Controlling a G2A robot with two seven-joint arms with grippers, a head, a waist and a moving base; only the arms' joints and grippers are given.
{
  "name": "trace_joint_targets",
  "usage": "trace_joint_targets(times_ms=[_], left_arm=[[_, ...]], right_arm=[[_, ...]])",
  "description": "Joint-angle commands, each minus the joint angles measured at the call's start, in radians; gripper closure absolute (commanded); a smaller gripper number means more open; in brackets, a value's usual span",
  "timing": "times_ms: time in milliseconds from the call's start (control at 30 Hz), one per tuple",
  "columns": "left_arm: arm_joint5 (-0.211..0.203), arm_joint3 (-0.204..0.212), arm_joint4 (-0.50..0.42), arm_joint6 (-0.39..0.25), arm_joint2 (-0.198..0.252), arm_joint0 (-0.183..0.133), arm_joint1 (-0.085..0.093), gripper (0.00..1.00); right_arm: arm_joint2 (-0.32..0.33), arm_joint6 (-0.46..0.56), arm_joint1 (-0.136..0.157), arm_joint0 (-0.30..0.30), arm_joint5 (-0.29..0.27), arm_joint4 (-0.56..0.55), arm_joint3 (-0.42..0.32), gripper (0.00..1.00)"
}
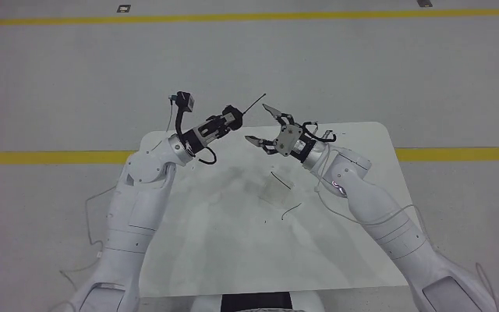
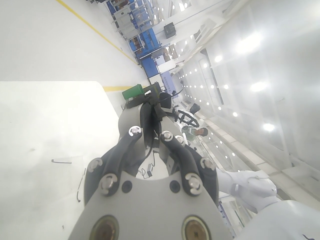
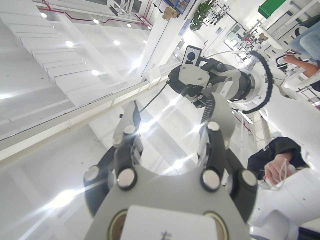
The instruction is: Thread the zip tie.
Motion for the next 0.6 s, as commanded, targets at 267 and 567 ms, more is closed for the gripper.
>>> trace_joint_targets(times_ms=[267,567], left_arm=[[0.000,-0.006,-0.025,-0.026,-0.036,0.009,-0.012,1.00],[0.000,-0.005,-0.066,-0.069,-0.087,0.012,-0.025,1.00]], right_arm=[[0.000,0.000,0.000,0.000,0.000,0.000,0.000,0.00],[0.010,0.007,0.002,-0.003,-0.015,-0.072,-0.008,0.00]])
